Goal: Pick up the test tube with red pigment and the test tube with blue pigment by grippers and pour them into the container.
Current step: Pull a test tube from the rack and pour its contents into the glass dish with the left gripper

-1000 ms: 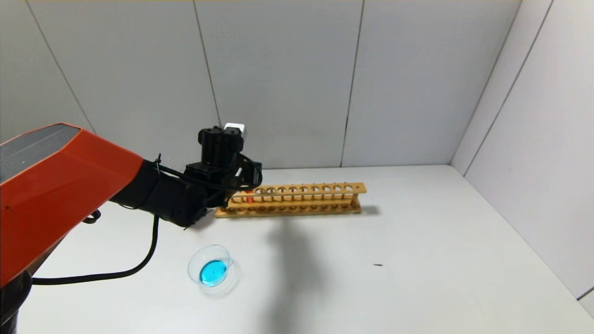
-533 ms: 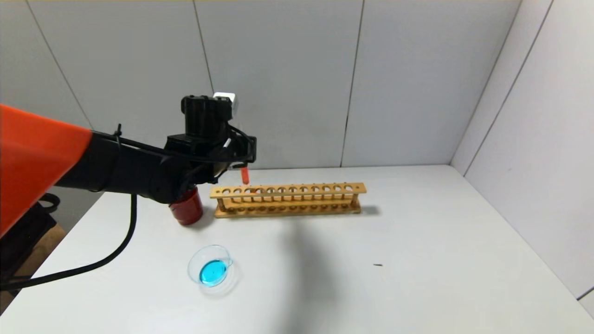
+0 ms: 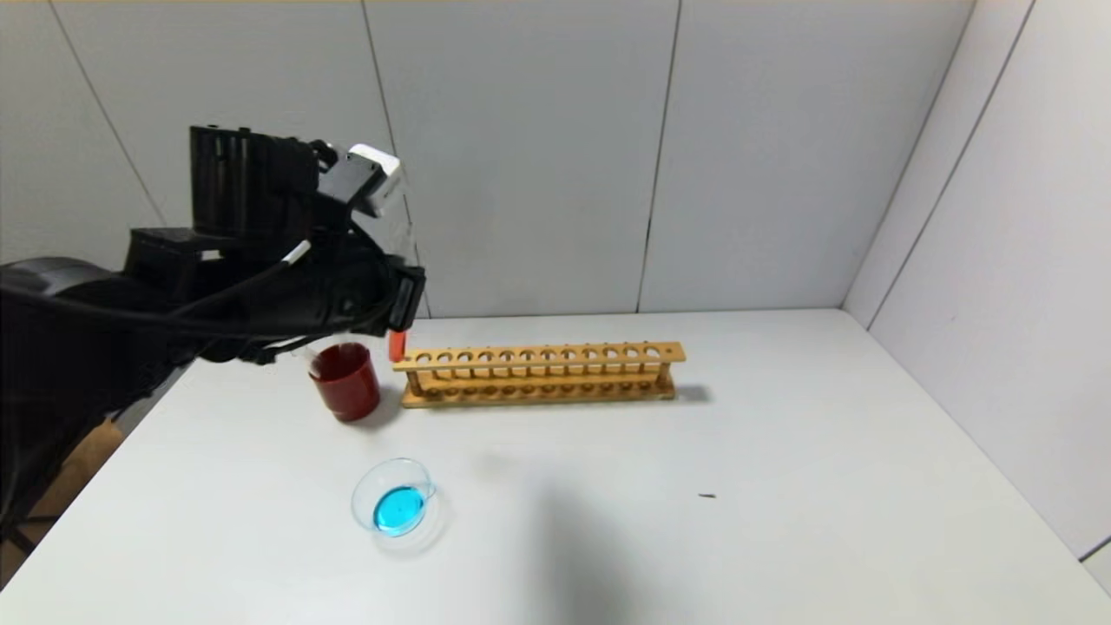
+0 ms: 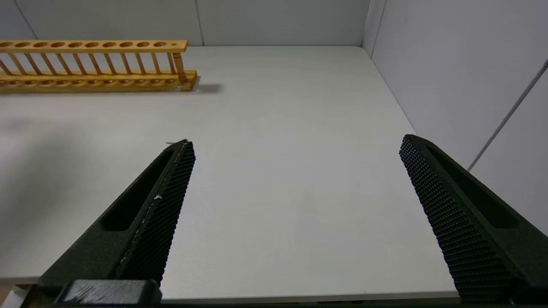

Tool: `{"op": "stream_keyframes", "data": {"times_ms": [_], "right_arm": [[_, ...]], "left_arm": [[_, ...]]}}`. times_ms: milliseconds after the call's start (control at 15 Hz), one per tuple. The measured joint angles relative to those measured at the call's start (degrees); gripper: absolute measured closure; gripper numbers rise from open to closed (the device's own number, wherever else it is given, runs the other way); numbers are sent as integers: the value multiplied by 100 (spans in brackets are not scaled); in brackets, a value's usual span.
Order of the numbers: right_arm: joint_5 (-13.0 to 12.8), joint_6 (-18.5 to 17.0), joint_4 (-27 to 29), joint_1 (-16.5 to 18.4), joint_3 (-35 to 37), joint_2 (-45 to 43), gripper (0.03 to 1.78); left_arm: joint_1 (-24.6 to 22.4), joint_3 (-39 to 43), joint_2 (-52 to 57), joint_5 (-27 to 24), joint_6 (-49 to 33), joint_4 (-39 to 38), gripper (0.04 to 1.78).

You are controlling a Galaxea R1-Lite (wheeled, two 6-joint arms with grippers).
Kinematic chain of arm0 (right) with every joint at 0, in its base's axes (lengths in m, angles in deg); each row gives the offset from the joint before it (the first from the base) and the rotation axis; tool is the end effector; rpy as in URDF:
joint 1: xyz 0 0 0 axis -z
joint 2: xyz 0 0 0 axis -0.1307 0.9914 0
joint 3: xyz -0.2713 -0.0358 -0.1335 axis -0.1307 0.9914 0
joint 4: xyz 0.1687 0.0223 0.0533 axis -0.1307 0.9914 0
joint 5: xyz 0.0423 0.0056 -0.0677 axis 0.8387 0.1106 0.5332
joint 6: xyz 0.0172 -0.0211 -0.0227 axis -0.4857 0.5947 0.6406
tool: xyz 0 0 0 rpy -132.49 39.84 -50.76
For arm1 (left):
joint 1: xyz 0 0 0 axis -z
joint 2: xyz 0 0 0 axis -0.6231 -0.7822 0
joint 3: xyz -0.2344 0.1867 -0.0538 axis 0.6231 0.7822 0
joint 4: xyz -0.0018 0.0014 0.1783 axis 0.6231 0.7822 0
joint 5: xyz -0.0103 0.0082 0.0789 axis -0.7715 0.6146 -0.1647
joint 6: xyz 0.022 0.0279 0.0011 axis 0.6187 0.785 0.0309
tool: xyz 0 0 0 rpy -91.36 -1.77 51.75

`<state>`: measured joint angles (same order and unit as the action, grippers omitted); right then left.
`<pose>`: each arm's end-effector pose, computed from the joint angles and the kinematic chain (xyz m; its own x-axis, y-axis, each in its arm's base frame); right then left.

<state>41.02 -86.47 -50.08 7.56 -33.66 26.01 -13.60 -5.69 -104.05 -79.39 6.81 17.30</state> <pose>-0.0275 0.0002 0.0754 1.0000 0.0034 -0.0008 -0.0034 1.0000 -0.0001 0.2814 -0.1249 0.2480 0.9252 -0.2612 -0.2754 0.3388 0.8955 0.2887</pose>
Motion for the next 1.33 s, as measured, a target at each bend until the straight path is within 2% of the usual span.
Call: {"op": "stream_keyframes", "data": {"times_ms": [267,533,800,1067,1333], "right_arm": [[0,0,0,0,0,0,6],[0,0,2,0,0,0,6],[0,0,0,0,0,0,6],[0,0,0,0,0,0,6],[-2,0,0,0,0,0,6]], "left_arm": [[0,1007,653,-714,1838,17,151],[-4,1812,802,-818,3099,9,151],[-15,2209,628,-830,3853,-240,151],[-55,2539,406,-866,4551,-881,151],[-268,2716,372,-1048,5103,-879,151]]}}
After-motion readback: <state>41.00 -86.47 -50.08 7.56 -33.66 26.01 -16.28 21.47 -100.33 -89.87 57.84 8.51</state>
